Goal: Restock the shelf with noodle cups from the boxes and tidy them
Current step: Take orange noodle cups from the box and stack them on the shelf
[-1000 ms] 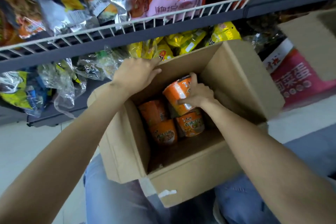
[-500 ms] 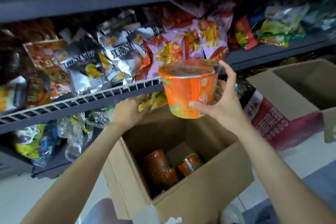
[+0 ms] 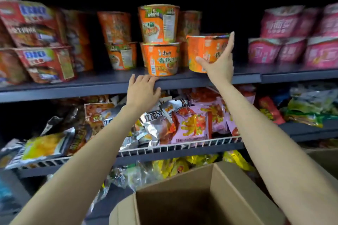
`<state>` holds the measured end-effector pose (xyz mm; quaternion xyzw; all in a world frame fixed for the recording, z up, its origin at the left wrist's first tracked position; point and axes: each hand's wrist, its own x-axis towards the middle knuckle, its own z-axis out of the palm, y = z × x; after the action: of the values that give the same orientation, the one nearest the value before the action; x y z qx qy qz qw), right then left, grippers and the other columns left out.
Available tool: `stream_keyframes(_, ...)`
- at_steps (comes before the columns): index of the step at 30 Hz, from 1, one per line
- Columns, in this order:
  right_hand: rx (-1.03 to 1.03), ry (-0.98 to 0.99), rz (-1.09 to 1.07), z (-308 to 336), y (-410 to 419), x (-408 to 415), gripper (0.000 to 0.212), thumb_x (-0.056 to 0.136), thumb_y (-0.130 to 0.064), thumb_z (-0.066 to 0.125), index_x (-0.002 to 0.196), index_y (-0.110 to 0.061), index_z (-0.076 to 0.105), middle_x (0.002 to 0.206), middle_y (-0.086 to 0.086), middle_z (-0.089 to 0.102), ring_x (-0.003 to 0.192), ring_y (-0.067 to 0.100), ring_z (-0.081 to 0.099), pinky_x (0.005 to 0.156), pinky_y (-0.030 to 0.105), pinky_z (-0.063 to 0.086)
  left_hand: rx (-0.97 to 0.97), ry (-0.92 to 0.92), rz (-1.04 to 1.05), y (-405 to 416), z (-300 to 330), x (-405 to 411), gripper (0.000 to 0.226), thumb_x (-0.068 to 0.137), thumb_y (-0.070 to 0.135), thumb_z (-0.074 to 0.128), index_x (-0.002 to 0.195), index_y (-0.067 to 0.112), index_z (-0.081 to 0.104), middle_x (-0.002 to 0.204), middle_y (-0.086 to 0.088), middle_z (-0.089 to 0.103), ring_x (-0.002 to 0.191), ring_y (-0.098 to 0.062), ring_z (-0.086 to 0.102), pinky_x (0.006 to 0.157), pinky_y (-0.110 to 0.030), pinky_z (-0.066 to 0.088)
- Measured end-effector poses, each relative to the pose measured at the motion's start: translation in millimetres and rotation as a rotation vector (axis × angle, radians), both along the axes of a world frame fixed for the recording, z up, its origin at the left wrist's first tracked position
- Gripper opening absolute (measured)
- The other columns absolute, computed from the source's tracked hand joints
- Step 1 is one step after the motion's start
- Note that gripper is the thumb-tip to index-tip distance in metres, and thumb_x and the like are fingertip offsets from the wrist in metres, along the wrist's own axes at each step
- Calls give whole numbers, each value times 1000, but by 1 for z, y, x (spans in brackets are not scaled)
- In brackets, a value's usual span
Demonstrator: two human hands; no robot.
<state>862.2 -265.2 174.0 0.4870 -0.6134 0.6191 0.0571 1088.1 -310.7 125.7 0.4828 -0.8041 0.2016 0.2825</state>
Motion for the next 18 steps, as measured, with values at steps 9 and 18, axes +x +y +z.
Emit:
stream_keyframes(9, 327, 338, -108, -35, -17, -17, 80, 96, -48, 45, 152, -7, 8, 159, 12, 13, 147, 26, 6, 119, 44, 5, -202, 90, -148, 11, -34, 5, 42, 88, 27, 50, 127, 15, 55, 134, -1, 54, 124, -20, 47, 112, -40, 20)
stream_keyframes(18, 286, 397, 227, -184, 107, 24, 19, 93, -25, 56, 108, -18, 66, 90, -5, 72, 74, 12, 63, 64, 28, 44, 658, -112, -181, 78, -199, 34, 59, 79, 71, 42, 124, 33, 54, 120, 7, 62, 112, -19, 58, 86, -33, 47)
